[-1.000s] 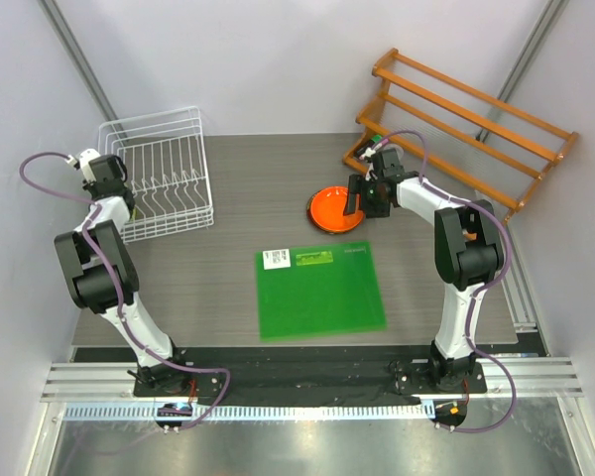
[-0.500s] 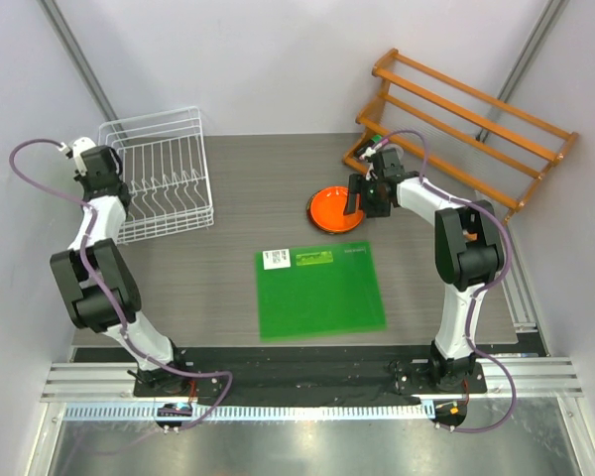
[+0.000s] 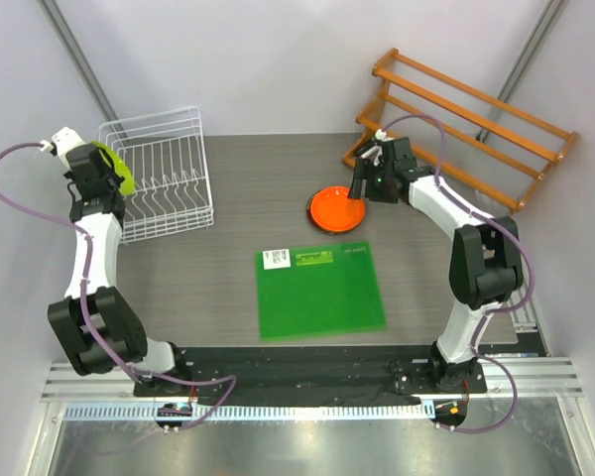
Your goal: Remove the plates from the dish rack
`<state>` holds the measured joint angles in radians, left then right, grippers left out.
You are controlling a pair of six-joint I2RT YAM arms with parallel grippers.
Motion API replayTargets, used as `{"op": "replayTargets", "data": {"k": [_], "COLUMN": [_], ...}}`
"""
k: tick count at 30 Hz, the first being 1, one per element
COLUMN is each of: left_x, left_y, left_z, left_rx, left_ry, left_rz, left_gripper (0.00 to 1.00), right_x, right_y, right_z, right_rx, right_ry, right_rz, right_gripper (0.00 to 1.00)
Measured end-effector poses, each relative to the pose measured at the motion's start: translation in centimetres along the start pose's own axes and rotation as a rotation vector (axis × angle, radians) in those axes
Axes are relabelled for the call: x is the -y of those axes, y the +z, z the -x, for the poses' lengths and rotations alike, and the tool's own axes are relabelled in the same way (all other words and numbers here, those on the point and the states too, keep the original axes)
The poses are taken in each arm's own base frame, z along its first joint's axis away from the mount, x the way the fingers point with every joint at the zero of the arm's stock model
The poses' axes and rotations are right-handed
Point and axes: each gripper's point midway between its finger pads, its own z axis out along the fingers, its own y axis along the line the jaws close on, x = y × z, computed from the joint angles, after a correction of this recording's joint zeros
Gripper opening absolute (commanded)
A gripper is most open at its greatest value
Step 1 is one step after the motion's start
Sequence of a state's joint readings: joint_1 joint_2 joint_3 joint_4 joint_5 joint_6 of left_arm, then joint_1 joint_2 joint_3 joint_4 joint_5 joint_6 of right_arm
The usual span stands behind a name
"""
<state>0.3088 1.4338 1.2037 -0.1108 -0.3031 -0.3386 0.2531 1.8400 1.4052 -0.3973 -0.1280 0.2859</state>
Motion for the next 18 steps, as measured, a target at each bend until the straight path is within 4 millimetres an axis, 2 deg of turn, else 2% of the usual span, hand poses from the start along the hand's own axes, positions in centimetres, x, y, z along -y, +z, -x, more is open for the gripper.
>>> {"op": "replayTargets", "data": {"k": [4, 8, 13, 15, 18], "left_x": [1.7, 4.8, 9.3, 10.2, 11.1], "left_y": [-2.1, -5.9, -11.5, -13.1, -14.2], "left_z": [0.0, -0.5, -1.9, -2.9, -4.7], "left_rx": [-0.03, -0.054, -0.101, -0.133, -0.186], "left_ry": [-0.055, -0.102, -0.16, -0.185, -0.2], "left_rz": [-0.094, -0.244, -0.482, -0.547, -0.601], "left_gripper": [0.0, 0.0, 0.0, 0.0, 0.0], "right_x": [-1.0, -2.0, -3.0, -3.4, -3.9], "right_y": [-3.1, -5.4, -5.7, -5.6, -5.5], "right_z": [2.0, 3.1, 2.5, 1.7, 0.6], "right_rx": [0.079, 0.131, 0.12, 0.102, 0.077], "right_ry": [-0.01, -0.019, -0.018, -0.009, 0.007], "right_rz": [0.023, 0.061, 0.115, 0.138, 0.178], "right_gripper": [0.78, 0.8, 0.81, 0.82, 0.82]}}
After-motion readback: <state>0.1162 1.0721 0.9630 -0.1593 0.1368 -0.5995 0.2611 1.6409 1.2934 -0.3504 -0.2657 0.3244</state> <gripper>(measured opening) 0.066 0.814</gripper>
